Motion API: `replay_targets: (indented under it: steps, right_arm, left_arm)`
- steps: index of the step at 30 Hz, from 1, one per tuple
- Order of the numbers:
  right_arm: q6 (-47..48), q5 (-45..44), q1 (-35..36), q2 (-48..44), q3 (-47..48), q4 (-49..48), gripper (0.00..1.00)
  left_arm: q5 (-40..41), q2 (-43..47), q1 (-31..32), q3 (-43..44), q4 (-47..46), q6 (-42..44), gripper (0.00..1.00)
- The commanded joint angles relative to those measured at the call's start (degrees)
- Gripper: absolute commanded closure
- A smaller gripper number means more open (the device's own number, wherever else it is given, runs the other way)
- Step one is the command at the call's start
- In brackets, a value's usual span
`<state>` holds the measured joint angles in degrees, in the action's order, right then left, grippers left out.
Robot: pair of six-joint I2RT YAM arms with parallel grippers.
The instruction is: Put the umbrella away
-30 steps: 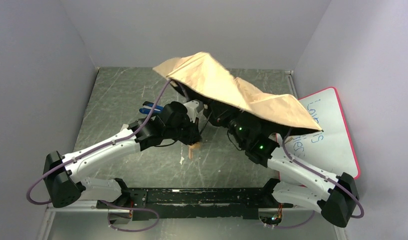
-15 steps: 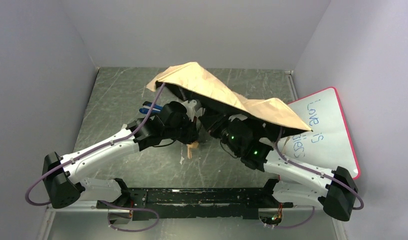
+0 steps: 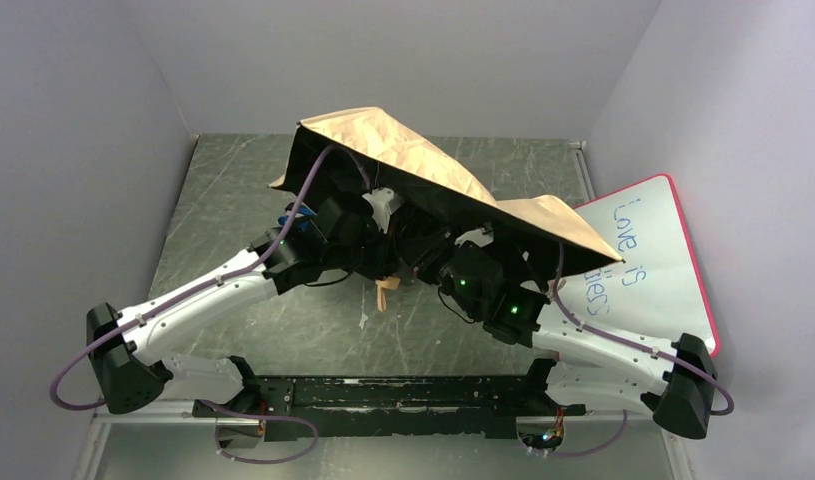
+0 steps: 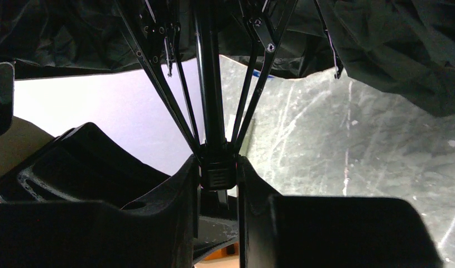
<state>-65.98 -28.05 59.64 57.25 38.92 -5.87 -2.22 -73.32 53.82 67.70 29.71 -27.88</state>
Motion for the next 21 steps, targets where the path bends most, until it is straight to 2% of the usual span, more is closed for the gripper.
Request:
replay_targets:
  steps: [1,8,12,21]
  right_arm:
    - [-3.77,0.36,0.53,-0.04,6.30,2.94,1.00]
    - [-5.76,5.93,0.51,2.49,13.55,2.02,1.00]
    - [-10.40,8.26,0.57,3.28,15.61,3.65,1.00]
    - [-20.17,11.63,1.79,1.37,13.33,4.92,1.00]
  left_arm:
    - [1.51,0.59,-1.32,9.50,3.85,4.14,0.95]
    - [2.13,-2.01,-1.09,23.68,18.39,5.16,0.95]
    - [2.13,-4.42,-1.10,31.34,27.43,4.94,0.95]
    - [3.73,-5.55,-1.15,37.55,39.04,3.80,0.95]
